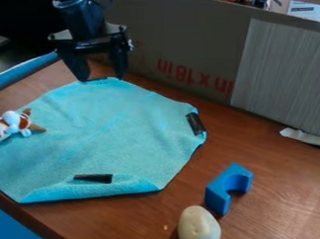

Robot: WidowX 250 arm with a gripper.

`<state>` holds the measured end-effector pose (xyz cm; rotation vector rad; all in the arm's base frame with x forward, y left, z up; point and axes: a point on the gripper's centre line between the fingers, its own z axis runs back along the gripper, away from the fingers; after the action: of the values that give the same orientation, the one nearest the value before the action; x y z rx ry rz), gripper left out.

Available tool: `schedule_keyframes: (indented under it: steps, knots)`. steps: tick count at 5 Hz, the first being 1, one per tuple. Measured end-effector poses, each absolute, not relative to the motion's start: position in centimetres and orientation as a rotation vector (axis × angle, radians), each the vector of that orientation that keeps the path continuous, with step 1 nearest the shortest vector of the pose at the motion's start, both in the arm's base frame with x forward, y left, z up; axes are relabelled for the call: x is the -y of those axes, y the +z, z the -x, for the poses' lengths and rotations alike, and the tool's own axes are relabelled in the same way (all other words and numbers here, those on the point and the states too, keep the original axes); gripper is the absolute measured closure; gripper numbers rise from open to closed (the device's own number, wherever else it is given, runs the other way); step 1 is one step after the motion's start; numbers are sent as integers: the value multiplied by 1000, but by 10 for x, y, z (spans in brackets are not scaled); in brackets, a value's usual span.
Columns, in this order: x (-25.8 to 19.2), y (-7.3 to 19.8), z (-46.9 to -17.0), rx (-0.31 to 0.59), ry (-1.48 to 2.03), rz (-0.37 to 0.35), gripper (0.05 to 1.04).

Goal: Fold the cloth from top right to bottom left

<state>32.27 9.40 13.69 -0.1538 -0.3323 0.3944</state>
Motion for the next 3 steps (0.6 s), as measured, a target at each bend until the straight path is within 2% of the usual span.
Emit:
schedule_keyframes:
  steps: [2, 3]
  knots:
    - [-82, 114, -334, 301, 457, 146, 83]
    - [-71, 111, -340, 332, 490, 147, 83]
